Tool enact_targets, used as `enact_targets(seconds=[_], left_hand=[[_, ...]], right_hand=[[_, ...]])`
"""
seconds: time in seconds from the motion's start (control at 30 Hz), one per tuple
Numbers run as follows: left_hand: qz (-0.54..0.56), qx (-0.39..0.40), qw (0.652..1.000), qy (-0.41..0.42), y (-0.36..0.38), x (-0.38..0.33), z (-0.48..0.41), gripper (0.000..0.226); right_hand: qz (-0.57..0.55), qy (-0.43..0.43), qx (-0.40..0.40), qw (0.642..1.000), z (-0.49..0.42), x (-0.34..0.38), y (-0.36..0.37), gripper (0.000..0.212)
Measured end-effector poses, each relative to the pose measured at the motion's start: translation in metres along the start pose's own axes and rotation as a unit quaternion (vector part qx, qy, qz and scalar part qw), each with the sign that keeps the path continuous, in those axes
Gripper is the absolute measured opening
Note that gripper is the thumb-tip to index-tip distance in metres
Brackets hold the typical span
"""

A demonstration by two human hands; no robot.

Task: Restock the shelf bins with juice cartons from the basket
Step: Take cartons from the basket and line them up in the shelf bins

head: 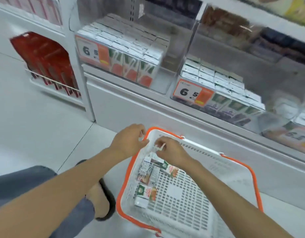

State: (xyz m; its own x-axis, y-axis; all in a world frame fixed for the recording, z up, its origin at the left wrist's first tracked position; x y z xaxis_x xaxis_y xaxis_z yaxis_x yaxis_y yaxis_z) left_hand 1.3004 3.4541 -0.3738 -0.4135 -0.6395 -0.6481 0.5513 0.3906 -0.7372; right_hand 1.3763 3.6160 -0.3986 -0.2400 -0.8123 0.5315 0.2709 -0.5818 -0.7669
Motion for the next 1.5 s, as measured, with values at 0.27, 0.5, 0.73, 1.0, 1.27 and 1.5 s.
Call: enact_targets(seconds=[0.27,0.5,0.73,1.0,1.27,1.5], left_hand=[[0.068,0.025,0.995,-0.062,0.088,0.039,0.034,0.016],[0.098,0.011,0.992,-0.079,0.109,0.029,0.031,0.016],[0.39,0.161,0.863,-0.278,0.177,0.013,0.009,0.031],[0.508,0.149,0.779,-0.336,0.214,0.018,-0.001,0.04],[0.446,0.107,0.82,-0.342,0.198,0.035,-0.012,0.031],[0.454,0.103,0.841,-0.276,0.18,-0.022,-0.03,0.039]], right_hand=[[-0.455,0.313,0.056,0.832,0.009,-0.125,0.158,0.071],[-0.323,0.195,0.051,0.925,-0.017,-0.137,0.175,0.019],[-0.663,0.102,0.171,0.721,0.031,-0.169,0.117,0.036],[-0.284,0.179,-0.005,0.942,0.002,-0.225,0.107,0.046],[-0.086,0.223,0.033,0.97,-0.013,-0.228,0.156,0.044],[-0.482,0.133,0.006,0.866,0.048,-0.186,0.065,0.042]])
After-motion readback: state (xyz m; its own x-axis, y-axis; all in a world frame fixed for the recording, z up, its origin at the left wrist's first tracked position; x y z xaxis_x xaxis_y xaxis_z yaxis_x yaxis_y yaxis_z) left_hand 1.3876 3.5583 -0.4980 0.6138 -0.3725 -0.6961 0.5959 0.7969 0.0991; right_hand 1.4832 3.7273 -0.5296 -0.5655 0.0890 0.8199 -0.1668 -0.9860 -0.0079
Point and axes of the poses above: each hand's wrist, its own z-axis away from the middle knuckle, its own y-axis out of the palm, x = y × z, the point moved 3 cm from there along -z, towards the middle knuckle, and after that the axes turned 8 degrees about x, right-handed, at the moved point
